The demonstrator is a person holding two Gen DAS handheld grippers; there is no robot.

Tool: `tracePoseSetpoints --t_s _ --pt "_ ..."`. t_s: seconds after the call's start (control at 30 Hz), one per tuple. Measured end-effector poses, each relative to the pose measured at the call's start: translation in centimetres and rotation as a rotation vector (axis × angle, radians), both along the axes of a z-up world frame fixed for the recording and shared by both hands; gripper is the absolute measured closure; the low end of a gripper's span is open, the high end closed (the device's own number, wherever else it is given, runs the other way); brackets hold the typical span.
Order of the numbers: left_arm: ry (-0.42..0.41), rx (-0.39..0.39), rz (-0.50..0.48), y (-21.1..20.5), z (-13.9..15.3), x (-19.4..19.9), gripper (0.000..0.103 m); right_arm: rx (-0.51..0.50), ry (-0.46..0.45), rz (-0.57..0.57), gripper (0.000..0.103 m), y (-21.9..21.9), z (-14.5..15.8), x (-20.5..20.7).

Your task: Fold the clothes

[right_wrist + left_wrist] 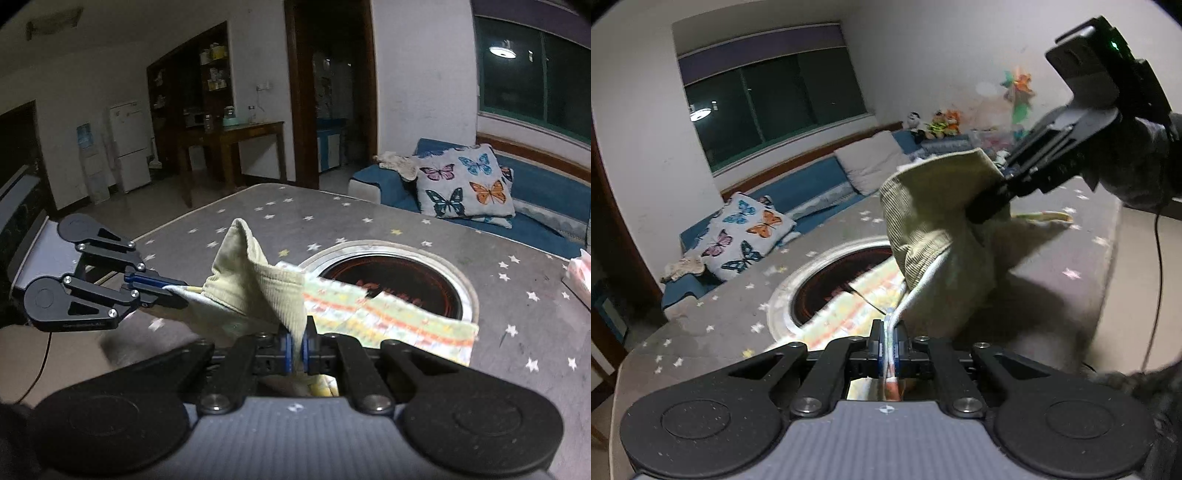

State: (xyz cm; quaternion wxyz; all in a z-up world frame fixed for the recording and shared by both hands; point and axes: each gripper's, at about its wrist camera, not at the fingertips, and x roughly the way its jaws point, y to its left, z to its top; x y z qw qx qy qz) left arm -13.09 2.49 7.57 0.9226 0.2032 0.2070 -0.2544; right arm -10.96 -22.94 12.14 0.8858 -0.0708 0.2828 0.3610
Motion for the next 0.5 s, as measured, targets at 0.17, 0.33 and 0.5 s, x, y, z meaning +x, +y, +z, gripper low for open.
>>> tracePoseSetpoints --t_s 0.17,0.33,0.5 --pt "0.015 -0.008 0.059 -0.1 -0.2 6.4 0.098 -0.027 0.028 -0.05 0.098 1.5 -0.6 6.6" --pt "0.081 0.007 0.111 0.0 -2.2 12.4 0.098 -0.065 0.083 -0.092 0.098 3.2 -2.7 13.5" --pt "0.164 0.026 0.163 -0.1 -4.9 17.1 0.098 -0.076 0.147 -0.148 0.098 4.2 -6.5 18.3"
